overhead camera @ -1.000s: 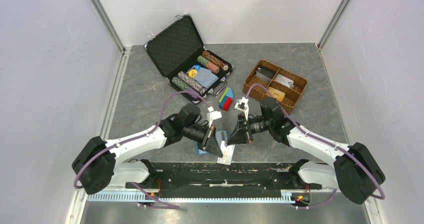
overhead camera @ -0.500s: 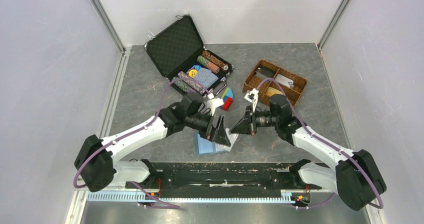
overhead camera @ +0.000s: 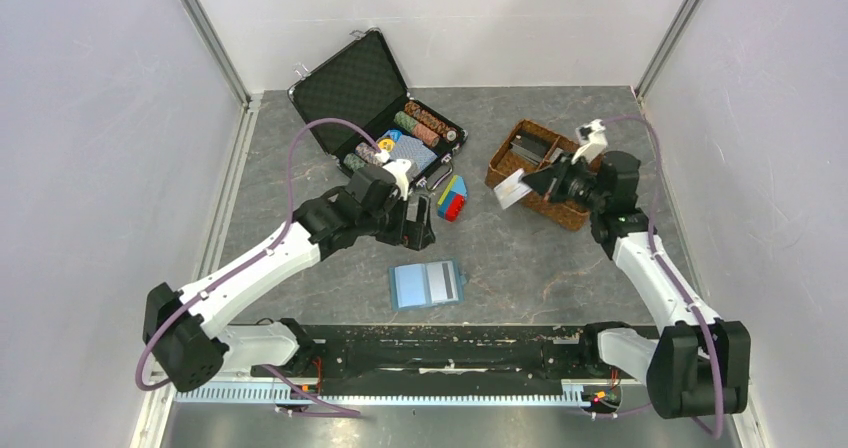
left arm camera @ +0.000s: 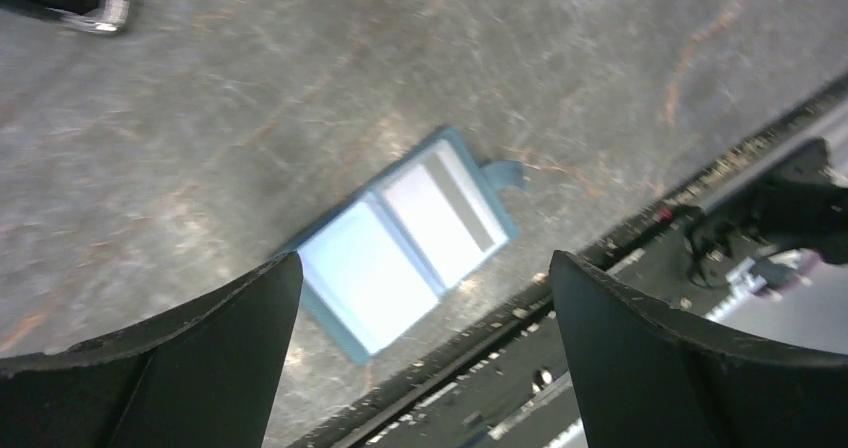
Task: Take the credit cards out of the card holder
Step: Place the credit card in the storage box.
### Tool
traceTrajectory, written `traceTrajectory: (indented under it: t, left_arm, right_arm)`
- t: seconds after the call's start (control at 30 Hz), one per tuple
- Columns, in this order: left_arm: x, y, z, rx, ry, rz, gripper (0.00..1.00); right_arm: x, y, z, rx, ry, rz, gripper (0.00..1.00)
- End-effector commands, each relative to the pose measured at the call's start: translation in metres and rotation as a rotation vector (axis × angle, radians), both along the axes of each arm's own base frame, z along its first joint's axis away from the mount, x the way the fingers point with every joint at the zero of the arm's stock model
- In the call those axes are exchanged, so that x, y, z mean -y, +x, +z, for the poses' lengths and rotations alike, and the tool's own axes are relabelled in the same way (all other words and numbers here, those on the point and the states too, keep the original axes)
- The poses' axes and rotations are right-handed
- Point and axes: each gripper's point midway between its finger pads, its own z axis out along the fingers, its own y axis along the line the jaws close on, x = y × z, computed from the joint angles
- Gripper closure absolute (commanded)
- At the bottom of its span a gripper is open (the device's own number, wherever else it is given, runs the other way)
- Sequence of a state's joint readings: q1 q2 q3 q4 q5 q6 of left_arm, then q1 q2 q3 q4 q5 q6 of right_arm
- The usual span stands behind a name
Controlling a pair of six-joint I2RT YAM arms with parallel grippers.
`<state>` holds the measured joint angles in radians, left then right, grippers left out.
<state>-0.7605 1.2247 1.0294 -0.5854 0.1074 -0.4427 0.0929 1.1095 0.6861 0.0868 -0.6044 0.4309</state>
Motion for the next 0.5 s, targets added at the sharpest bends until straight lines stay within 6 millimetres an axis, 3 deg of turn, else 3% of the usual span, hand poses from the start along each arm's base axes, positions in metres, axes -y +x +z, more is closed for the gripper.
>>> traceTrajectory:
  t: [0.0, 0.17, 0.27, 0.47]
  left_arm:
    - [-0.039, 0.023, 0.011, 0.18, 0.115, 0.112, 0.0]
    - [-0.045, 0.022, 0.0, 0.178, 0.171, 0.088, 0.0]
    - [-0.047, 0.022, -0.004, 0.17, 0.214, 0.059, 0.0]
    - [-0.044, 0.017, -0.006, 0.171, 0.22, -0.009, 0.0]
  right_arm:
    - [0.064, 0.043, 0.024, 0.028, 0.001, -0.308, 1.0]
    - [0.135, 0.065, 0.023, 0.027, 0.05, -0.599, 1.0]
    - [0.155, 0.074, 0.018, 0.044, 0.136, -0.692, 1.0]
    - [0.173, 0.099, 0.001, 0.041, 0.213, -0.781, 1.0]
